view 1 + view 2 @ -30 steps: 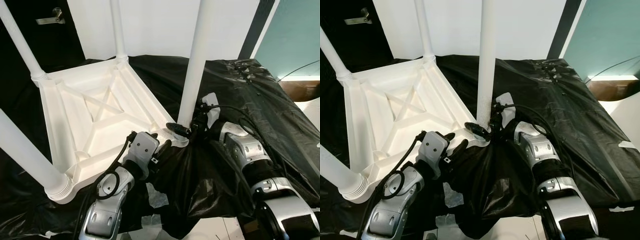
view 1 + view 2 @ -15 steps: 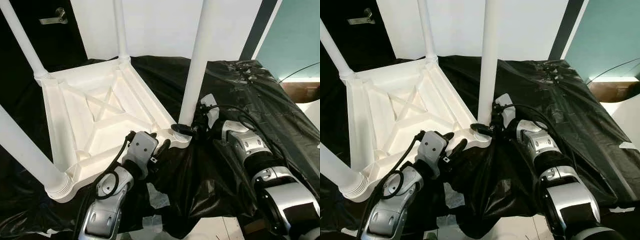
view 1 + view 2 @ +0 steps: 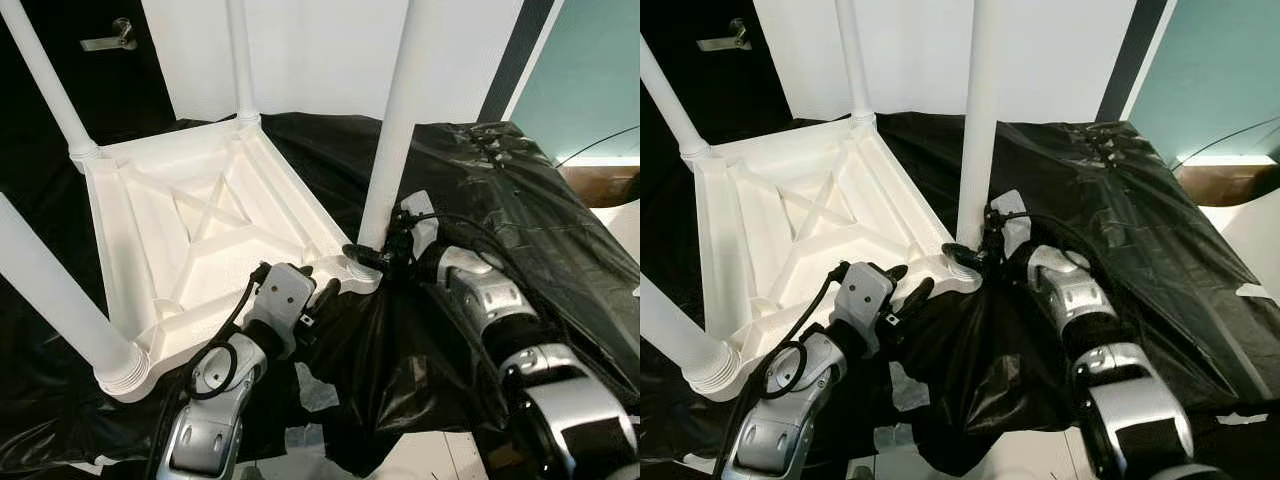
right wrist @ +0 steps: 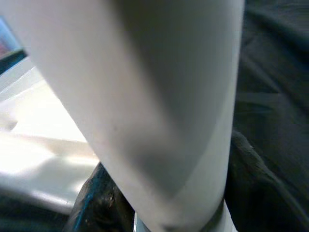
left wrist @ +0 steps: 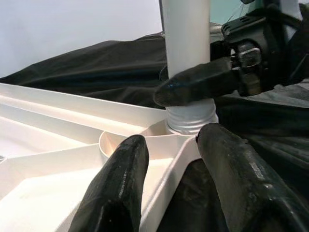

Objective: Building children table

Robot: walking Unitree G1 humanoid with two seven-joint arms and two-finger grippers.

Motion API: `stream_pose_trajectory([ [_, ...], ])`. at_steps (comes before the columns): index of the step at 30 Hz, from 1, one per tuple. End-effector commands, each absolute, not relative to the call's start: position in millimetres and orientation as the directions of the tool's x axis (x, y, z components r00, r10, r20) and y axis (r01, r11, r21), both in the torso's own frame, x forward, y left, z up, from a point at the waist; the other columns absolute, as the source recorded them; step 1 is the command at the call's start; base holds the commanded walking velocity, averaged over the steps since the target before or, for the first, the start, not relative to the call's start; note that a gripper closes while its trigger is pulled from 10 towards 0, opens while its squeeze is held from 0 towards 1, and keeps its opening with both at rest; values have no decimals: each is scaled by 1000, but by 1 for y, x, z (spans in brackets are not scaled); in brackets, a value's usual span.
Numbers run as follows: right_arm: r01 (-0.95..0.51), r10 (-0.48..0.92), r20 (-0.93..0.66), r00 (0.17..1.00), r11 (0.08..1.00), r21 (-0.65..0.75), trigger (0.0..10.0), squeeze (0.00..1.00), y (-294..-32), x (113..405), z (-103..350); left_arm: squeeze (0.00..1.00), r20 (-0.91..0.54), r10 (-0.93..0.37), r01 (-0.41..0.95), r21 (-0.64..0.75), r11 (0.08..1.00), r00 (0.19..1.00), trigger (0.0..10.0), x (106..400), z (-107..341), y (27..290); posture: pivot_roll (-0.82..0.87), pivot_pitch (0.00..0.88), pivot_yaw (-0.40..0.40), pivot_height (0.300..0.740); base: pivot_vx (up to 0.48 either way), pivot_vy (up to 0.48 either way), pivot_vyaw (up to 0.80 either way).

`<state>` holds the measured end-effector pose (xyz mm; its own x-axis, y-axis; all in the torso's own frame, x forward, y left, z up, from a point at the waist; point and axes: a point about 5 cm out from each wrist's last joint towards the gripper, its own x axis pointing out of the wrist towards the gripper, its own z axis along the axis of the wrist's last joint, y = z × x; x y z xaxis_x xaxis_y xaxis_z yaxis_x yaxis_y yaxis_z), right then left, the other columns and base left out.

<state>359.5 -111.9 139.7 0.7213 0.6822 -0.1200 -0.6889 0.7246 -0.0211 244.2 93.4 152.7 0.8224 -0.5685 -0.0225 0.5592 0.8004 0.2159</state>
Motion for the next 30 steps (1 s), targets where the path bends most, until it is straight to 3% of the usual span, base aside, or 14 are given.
stream_pose_trajectory([
  [1, -644, 634, -207, 745, 765, 25, 10000, 0, -116, 354, 118, 0, -14, -513, 505, 206, 838, 858, 10000, 244, 152, 94, 118, 29, -65, 740, 0, 0, 0],
  [8, -446, 448, -152, 881, 894, 48, 10000, 0, -96, 340, 114, 0, -20, -520, 513, 204, 834, 854, 10000, 243, 151, 94, 115, 38, -57, 740, 0, 0, 0],
  [13, -336, 339, -157, 928, 941, 47, 10000, 0, -88, 333, 111, 0, -21, -523, 516, 203, 832, 852, 10000, 242, 151, 94, 116, 39, -56, 740, 0, 0, 0],
  [18, -311, 322, -180, 929, 946, 86, 10000, 0, -75, 323, 106, 0, -22, -524, 517, 202, 832, 851, 10000, 242, 151, 94, 116, 39, -56, 740, 0, 0, 0],
  [26, -297, 307, -145, 940, 951, 86, 10000, 0, -75, 320, 115, 0, -28, -531, 525, 205, 826, 847, 10000, 242, 151, 93, 116, 45, -46, 740, 0, 0, 0],
  [27, -301, 311, -133, 941, 949, 90, 10000, 263, -76, 320, 117, 0, -28, -531, 525, 205, 826, 847, 10000, 242, 151, 94, 116, 45, -46, 740, 0, 0, 0],
  [28, -301, 311, -133, 941, 949, 90, 10000, 263, -76, 320, 117, 0, -28, -531, 525, 205, 826, 847, 10000, 242, 151, 94, 116, 45, -46, 740, 0, 0, 0],
  [29, -305, 315, -123, 941, 948, 93, 10000, 929, -77, 321, 119, 0, -28, -531, 525, 205, 826, 847, 10000, 242, 151, 93, 113, 43, -45, 740, 0, 0, 0],
  [30, -309, 318, -113, 941, 946, 96, 10000, 1000, -78, 321, 121, 0, -28, -532, 526, 205, 826, 846, 10000, 242, 151, 93, 113, 43, -45, 740, 0, 0, 0],
])
